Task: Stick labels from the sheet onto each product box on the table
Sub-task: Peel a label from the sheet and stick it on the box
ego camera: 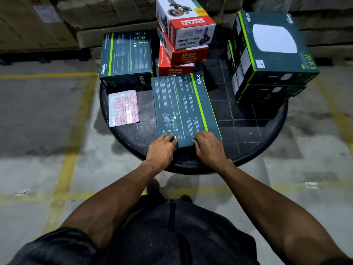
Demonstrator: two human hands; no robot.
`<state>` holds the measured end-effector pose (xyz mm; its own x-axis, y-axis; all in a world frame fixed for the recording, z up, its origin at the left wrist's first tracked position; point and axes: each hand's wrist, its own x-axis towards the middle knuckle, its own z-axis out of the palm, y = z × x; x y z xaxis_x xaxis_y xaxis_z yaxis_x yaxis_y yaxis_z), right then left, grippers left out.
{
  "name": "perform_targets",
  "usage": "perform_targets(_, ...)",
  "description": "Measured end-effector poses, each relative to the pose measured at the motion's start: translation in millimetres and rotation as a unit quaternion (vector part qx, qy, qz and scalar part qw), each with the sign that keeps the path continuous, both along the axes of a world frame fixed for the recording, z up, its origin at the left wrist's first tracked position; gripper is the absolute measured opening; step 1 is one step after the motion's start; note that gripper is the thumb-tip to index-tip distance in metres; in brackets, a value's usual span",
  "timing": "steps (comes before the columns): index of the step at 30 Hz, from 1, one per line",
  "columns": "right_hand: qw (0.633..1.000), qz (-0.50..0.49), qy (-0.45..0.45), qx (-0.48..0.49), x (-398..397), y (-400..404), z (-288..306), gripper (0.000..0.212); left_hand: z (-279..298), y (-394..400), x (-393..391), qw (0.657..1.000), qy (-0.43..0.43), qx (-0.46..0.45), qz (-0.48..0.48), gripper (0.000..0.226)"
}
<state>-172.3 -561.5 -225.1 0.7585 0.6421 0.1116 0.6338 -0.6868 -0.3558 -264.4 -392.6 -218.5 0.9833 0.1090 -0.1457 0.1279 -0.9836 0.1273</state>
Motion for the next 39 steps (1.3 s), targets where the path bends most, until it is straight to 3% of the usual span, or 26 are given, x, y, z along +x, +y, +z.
perform_targets(12, 0.996, 0.044, -0.073, -0.041, -13.9, 9.3, -4.3, 0.013, 3.8, -7.6, 0.8, 1.000, 0.011, -0.010, 0.025, 0.034)
perform_targets(26, 0.996, 0.040, -0.068, -0.040, -14.9, 10.2, -15.2, 0.010, 7.0, -8.3, 0.6, 0.999, 0.023, -0.017, 0.038, 0.034)
perform_targets(34, 0.999, 0.001, -0.039, 0.010, -11.1, 9.6, -7.5, 0.009, 9.9, -7.6, -0.6, 0.999, 0.016, -0.017, 0.033, 0.034)
perform_targets(39, 0.997, 0.015, -0.071, -0.003, -10.1, 8.5, -4.3, 0.010, 10.4, -8.1, -0.9, 0.999, 0.017, -0.017, 0.032, 0.034)
